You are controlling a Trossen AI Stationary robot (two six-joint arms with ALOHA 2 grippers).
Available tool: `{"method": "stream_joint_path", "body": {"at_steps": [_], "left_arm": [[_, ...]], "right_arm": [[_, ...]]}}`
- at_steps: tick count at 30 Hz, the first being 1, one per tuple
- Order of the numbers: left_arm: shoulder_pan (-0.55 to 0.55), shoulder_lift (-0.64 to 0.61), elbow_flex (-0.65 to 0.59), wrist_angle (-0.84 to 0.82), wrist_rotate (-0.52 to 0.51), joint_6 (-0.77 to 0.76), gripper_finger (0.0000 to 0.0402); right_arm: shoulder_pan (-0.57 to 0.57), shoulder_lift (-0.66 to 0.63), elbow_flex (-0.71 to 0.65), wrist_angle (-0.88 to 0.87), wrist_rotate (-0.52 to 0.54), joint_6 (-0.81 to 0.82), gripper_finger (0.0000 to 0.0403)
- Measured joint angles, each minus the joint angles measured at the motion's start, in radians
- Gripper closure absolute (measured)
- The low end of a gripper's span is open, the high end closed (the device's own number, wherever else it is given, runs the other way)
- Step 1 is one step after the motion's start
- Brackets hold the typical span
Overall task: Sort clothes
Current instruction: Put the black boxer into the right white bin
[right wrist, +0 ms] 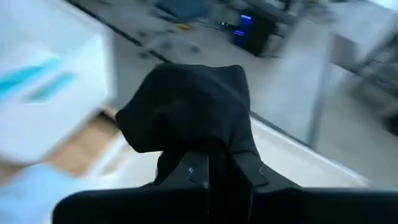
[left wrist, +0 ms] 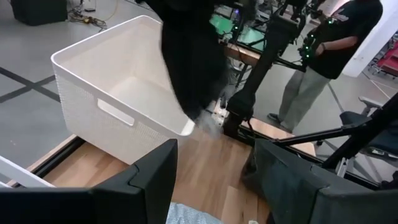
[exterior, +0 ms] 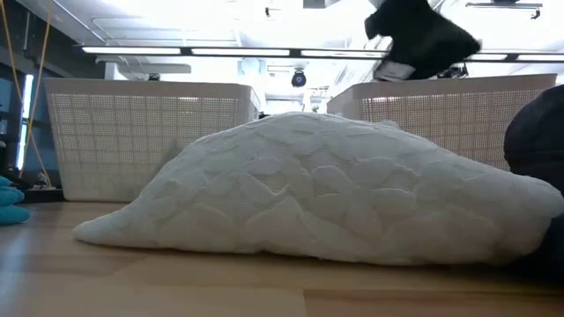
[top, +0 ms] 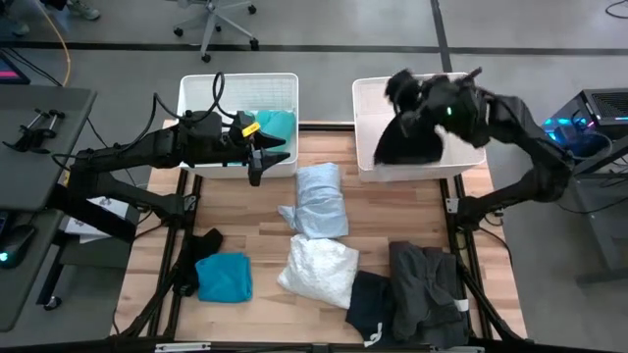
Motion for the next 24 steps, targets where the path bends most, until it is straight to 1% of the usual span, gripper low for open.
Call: {"method": "stream_joint_path", "body": {"at_steps": [3,6,9,11,14,17,21,24], "left_arm": [[0.0,0.0,0.0,0.0,-0.001,0.0,0.02],[0.0,0.0,0.0,0.0,-0.002,0.0,0.02],[0.0,0.0,0.0,0.0,-0.002,-0.002,0.02],[0.0,0.0,0.0,-0.001,-0.002,-0.002,0.02],[0.0,0.0,0.0,-0.001,-0.002,-0.003,0.02],[0.0,0.0,0.0,-0.001,-0.002,-0.004,0.02],[0.0,0.0,0.0,-0.001,-0.003,-0.019,0.02],[0.0,0.0,0.0,-0.001,-0.003,-0.02,0.02]], "right_arm": [[-0.124,0.0,-0.045,0.023,-0.031,-0.06,0.0396],[-0.223,0.0,-0.12,0.04,-0.137,-0.069,0.0388],[-0.285,0.0,-0.219,0.039,-0.249,-0.055,0.0374],[-0.307,0.001,-0.29,0.04,-0.286,-0.053,0.0362],[-0.318,0.001,-0.385,0.039,-0.293,-0.014,0.034],[-0.319,0.001,-0.45,0.038,-0.307,0.05,0.0312],[-0.318,0.001,-0.48,0.028,-0.326,0.126,0.0268],[-0.318,0.001,-0.451,-0.008,-0.323,0.131,0.0236]]}}
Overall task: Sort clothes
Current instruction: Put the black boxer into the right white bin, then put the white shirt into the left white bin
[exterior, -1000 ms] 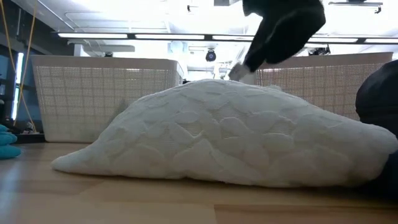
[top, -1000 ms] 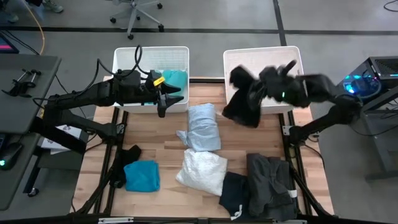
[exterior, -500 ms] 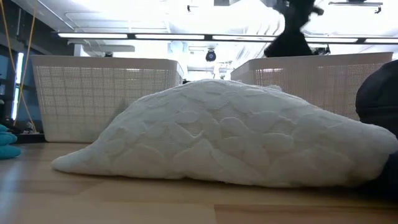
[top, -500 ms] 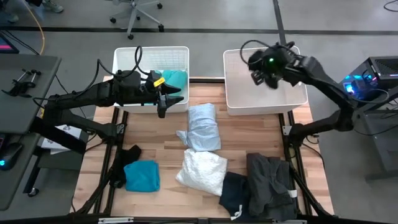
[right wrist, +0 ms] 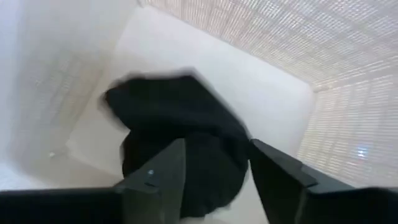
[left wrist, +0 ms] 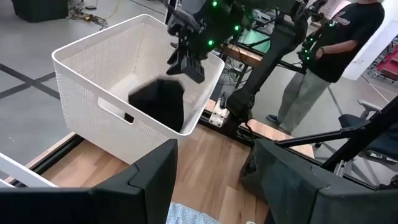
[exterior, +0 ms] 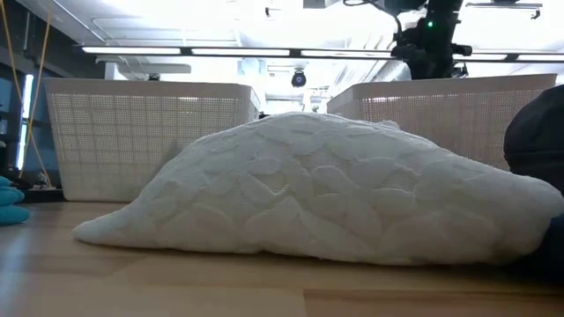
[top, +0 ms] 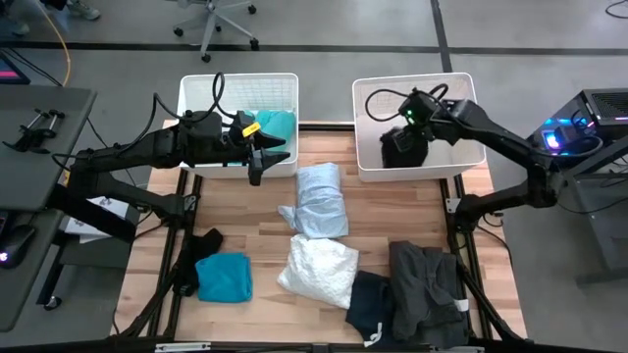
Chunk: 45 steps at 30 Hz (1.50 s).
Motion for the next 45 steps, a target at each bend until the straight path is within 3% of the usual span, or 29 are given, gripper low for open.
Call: {"method": "stream_joint_path", "body": {"at_steps": [5,10,17,25,34,39,45], "left_arm": [[0.0,0.0,0.0,0.0,0.0,0.0,0.02],[0.0,0.0,0.0,0.0,0.0,-0.007,0.02],[-0.006,0.004,0.0,-0.004,0.0,-0.007,0.02],[-0.013,0.01,0.0,-0.007,-0.003,-0.007,0.02],[-0.017,0.01,0.0,-0.013,-0.002,-0.104,0.02],[-0.047,0.01,0.0,-0.085,0.001,-0.102,0.02],[-0.058,0.007,0.0,-0.185,0.051,0.061,0.02]], "right_arm": [[0.001,0.0,0.105,-0.058,-0.005,0.029,0.0206],[0.05,-0.001,0.22,-0.064,-0.142,0.051,0.0206],[0.352,-0.001,0.269,0.081,-0.208,0.022,0.022],[0.72,-0.001,0.155,0.335,-0.285,0.06,0.0226],[0.853,0.028,-0.042,0.694,-0.47,0.016,0.0224],[0.913,0.149,-0.03,0.816,-0.544,-0.002,0.0184],[0.967,0.378,0.086,0.814,-0.438,0.06,0.0105]]}}
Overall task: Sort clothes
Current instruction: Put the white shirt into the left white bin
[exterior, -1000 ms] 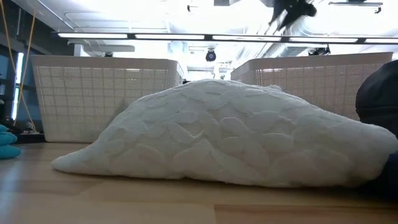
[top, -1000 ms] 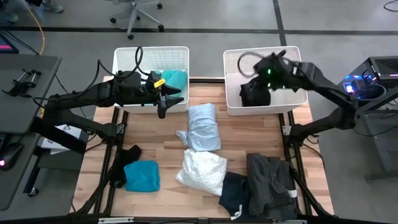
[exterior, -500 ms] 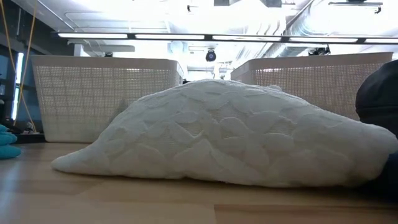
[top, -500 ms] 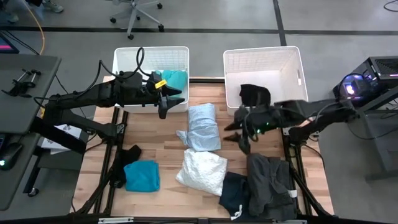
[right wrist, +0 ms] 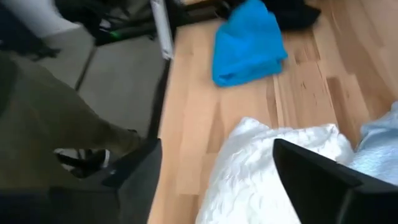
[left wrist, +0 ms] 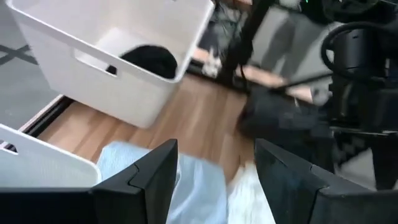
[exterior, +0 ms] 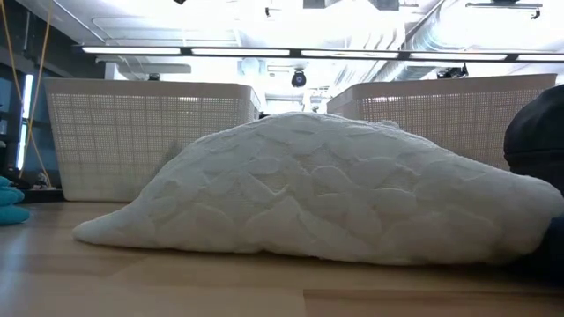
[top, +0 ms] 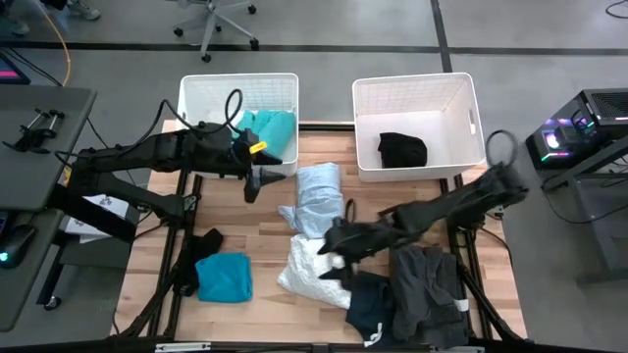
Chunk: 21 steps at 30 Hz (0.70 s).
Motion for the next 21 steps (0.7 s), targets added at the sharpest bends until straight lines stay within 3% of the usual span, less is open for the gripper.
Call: {"method": "stream_joint_path", "body": {"at_steps": [4,8,12,18,21], "left_arm": [[-0.002,-0.001,0.0,-0.093,0.05,0.077,0.02],[-0.008,-0.001,0.0,-0.141,0.053,0.091,0.02],[-0.018,-0.001,0.0,-0.15,0.051,0.063,0.02],[-0.042,0.0,0.0,-0.132,0.01,-0.099,0.02],[-0.063,0.0,0.0,-0.128,0.006,-0.143,0.02]], "right_arm": [[0.0,0.138,0.1,-0.044,-0.003,0.048,0.0082],[0.002,0.258,0.223,-0.257,0.007,0.068,0.0081],[0.001,0.359,0.295,-0.426,0.089,0.07,0.008],[-0.003,0.464,0.213,-0.438,0.107,0.059,0.0085],[-0.008,0.488,0.155,-0.376,0.085,0.094,0.0111]]}}
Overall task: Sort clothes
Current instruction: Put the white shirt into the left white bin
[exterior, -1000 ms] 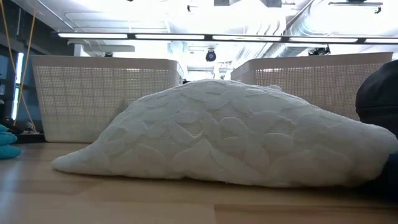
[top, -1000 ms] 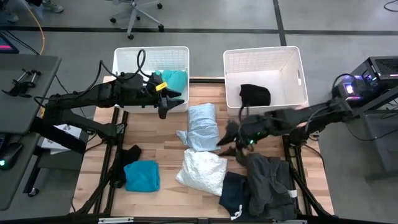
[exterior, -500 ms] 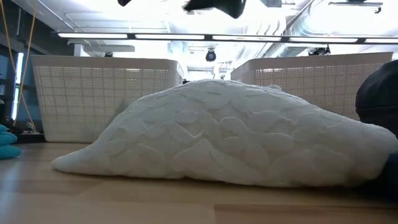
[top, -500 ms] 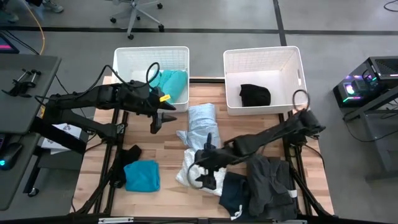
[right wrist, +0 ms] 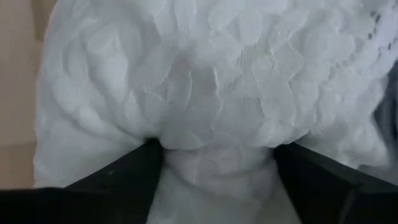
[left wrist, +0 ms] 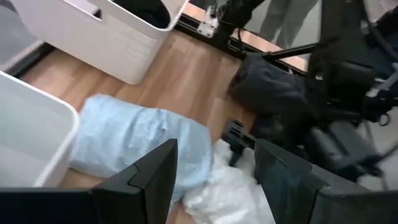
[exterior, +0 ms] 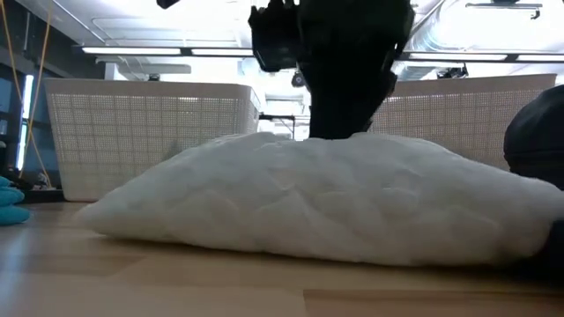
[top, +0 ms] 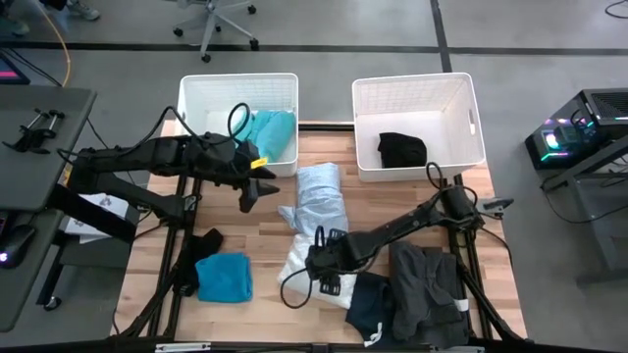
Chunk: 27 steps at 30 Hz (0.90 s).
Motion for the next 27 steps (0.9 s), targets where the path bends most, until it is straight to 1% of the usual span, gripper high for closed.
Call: {"method": "stream_joint_path", "body": {"at_steps": [2,5,9,11,13,15,18,22,27], "left_arm": [[-0.015,0.0,0.0,0.0,-0.003,-0.034,0.02],[-0.042,-0.001,0.0,0.003,-0.033,-0.071,0.02],[-0.078,-0.008,0.0,0.008,-0.086,-0.083,0.02],[-0.094,-0.013,0.0,0.007,-0.106,-0.083,0.02],[-0.109,-0.018,0.0,0.007,-0.128,-0.082,0.02],[-0.124,-0.022,0.0,0.012,-0.15,-0.07,0.02],[-0.151,-0.027,0.0,0.034,-0.192,-0.013,0.02],[-0.192,-0.029,0.0,0.113,-0.245,0.083,0.02],[-0.229,-0.027,0.0,0.222,-0.24,0.212,0.02]], "right_arm": [[0.0,0.008,-0.037,0.058,-0.005,0.018,0.0145],[0.001,0.007,-0.08,0.117,0.006,0.055,0.0216],[0.0,0.006,-0.072,0.107,-0.009,0.06,0.0328],[-0.001,0.001,-0.044,0.076,-0.029,0.033,0.0372],[-0.002,-0.018,-0.002,0.025,-0.032,0.015,0.0378],[0.0,-0.035,0.045,-0.062,0.011,0.007,0.0375],[0.003,-0.083,0.122,-0.244,0.082,-0.002,0.0369],[-0.003,-0.156,0.205,-0.357,0.148,-0.005,0.0382],[0.0,-0.24,0.276,-0.406,0.222,0.045,0.0382]]}}
